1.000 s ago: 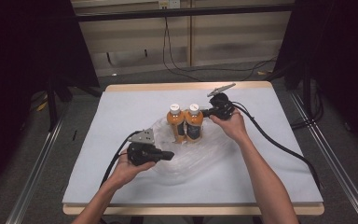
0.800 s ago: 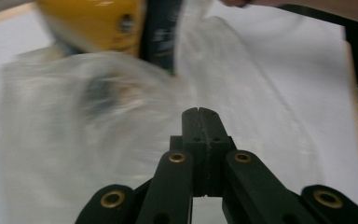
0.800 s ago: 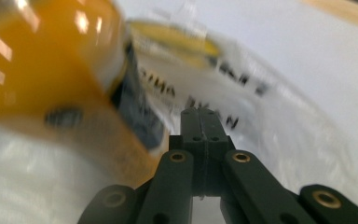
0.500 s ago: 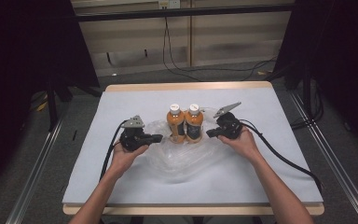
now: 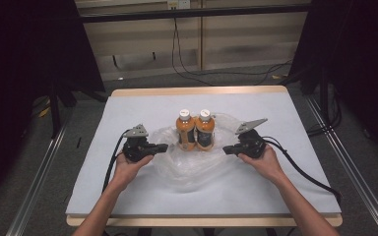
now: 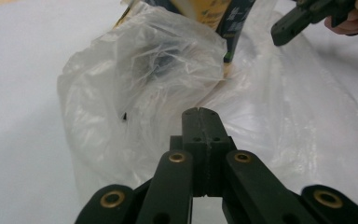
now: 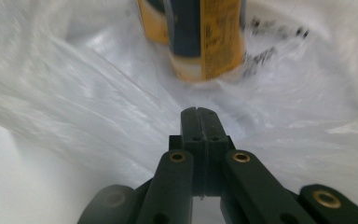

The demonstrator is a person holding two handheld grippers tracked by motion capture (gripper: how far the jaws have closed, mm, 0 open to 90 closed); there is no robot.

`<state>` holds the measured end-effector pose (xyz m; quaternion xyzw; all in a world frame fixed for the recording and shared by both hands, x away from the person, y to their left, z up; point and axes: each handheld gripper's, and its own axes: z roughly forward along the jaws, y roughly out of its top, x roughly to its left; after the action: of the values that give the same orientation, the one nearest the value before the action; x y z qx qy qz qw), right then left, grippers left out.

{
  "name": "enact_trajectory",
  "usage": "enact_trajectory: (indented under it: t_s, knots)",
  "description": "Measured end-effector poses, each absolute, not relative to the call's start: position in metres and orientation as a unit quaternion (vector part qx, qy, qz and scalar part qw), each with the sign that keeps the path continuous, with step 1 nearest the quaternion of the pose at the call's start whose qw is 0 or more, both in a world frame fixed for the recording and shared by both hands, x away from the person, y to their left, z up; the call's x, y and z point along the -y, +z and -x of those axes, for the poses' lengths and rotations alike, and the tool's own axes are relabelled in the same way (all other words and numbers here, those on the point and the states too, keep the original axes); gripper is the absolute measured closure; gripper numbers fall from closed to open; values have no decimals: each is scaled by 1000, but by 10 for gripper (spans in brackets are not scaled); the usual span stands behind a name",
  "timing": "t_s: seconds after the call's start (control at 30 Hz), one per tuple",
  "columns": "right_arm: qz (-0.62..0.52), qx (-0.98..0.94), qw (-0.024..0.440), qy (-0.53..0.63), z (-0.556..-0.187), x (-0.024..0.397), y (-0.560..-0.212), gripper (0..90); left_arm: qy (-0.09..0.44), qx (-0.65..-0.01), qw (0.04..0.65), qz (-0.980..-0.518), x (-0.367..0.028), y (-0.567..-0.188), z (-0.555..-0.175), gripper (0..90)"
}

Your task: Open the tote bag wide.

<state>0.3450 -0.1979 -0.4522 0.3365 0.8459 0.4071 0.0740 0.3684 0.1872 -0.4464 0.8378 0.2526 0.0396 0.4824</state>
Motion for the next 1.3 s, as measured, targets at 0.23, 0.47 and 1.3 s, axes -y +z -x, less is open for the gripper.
enact_trajectory:
  t_s: [0.23, 0.47, 1.3]
  knots:
    - [-347, -804, 115, 469, -320, 218, -434, 900, 53, -234, 494, -836, -190, -437, -346, 900]
    - [-366, -772, 142, 500, -296, 234, -424, 663, 69, -232, 513, -824, -198, -432, -322, 817]
    - [-432, -730, 206, 487, -226, 285, -438, 72, 134, -314, 512, -789, -243, -441, -272, 94]
